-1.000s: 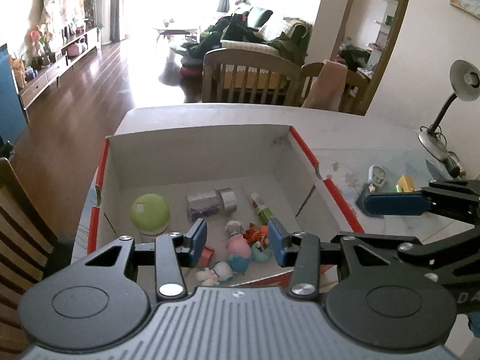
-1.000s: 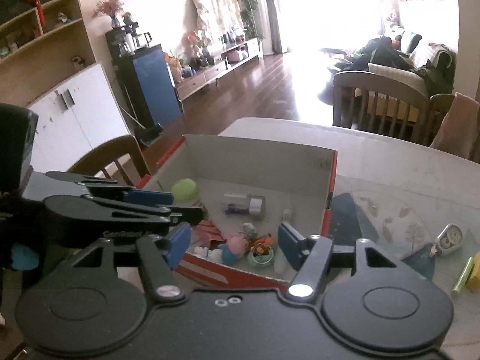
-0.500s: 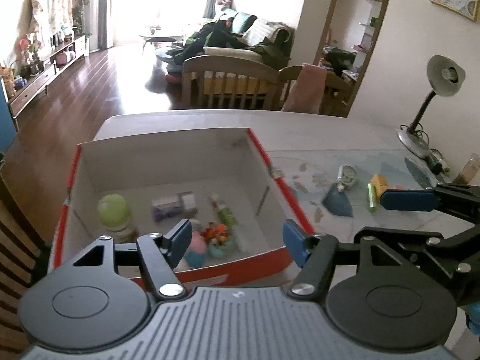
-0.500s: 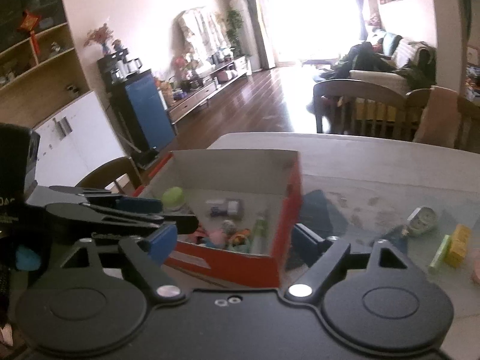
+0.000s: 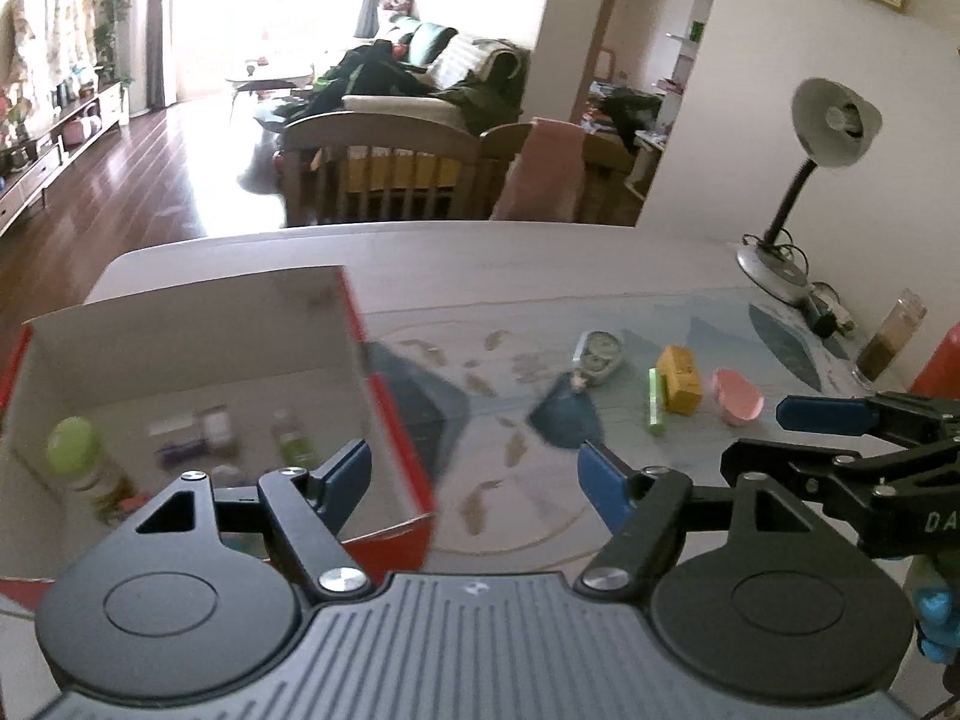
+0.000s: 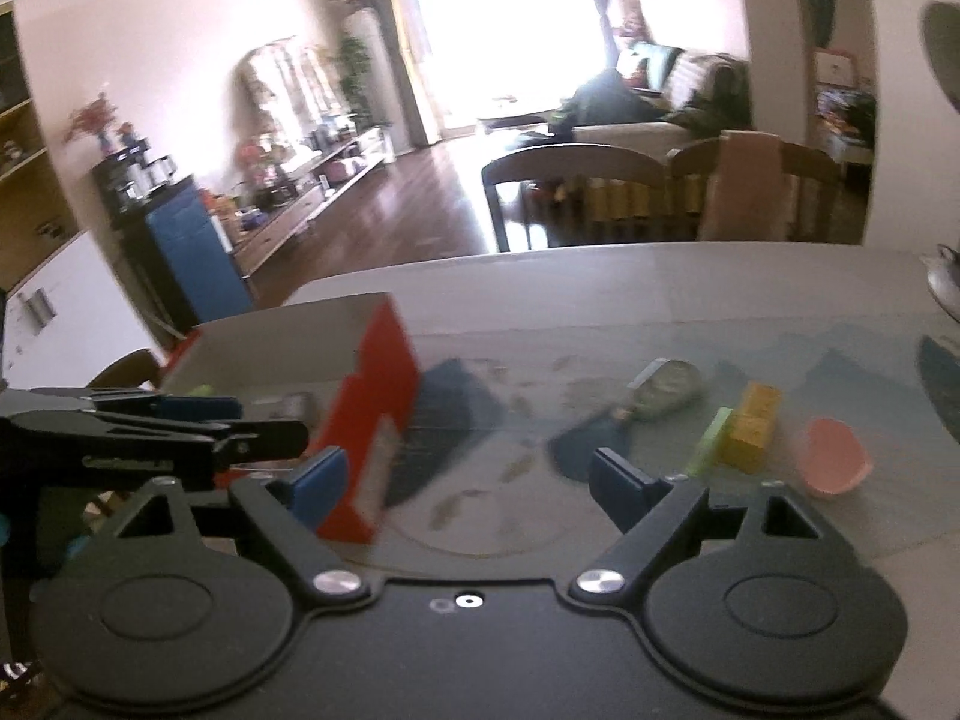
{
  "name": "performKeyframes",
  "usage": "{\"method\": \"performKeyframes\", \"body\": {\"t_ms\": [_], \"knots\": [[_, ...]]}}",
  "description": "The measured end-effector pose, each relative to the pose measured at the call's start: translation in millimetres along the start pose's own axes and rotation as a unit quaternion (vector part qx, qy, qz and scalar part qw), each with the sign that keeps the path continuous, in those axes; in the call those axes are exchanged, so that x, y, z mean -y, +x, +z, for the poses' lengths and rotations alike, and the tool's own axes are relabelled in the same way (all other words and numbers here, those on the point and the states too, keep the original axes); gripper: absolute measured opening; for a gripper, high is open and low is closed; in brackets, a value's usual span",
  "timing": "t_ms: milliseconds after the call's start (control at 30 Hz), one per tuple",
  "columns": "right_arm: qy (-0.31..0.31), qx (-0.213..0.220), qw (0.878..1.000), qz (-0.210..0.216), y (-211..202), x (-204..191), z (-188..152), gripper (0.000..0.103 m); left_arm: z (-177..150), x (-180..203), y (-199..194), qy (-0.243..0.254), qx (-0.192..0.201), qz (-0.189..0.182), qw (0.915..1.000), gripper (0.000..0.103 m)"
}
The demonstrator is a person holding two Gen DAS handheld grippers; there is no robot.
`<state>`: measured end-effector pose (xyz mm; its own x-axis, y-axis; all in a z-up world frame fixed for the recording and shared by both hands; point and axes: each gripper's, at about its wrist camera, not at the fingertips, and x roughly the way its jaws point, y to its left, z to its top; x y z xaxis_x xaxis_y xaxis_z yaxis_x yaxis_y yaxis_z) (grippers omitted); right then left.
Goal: Organize rigid objects
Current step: 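Move both tools out of the shoebox toward the items on the table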
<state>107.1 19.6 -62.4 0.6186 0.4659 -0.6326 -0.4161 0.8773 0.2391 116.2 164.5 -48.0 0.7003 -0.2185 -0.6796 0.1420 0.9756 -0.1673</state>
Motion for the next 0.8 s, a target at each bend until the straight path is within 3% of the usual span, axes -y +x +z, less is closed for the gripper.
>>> {"method": "performKeyframes", "body": {"t_ms": [433,800], "knots": [[-0.007,0.001,0.999,-0.051,-8.4,88.5,-4.6,0.087,8.7,77.1,54.4,0.009,-0.02,-0.035,0.9991,0.081],[-0.041,-0.027,0.994,-0.1,17.5,160.5,-13.7,0.087,15.7,118.6,104.7,0.021,-0.032,-0.037,0.9986,0.086]]}}
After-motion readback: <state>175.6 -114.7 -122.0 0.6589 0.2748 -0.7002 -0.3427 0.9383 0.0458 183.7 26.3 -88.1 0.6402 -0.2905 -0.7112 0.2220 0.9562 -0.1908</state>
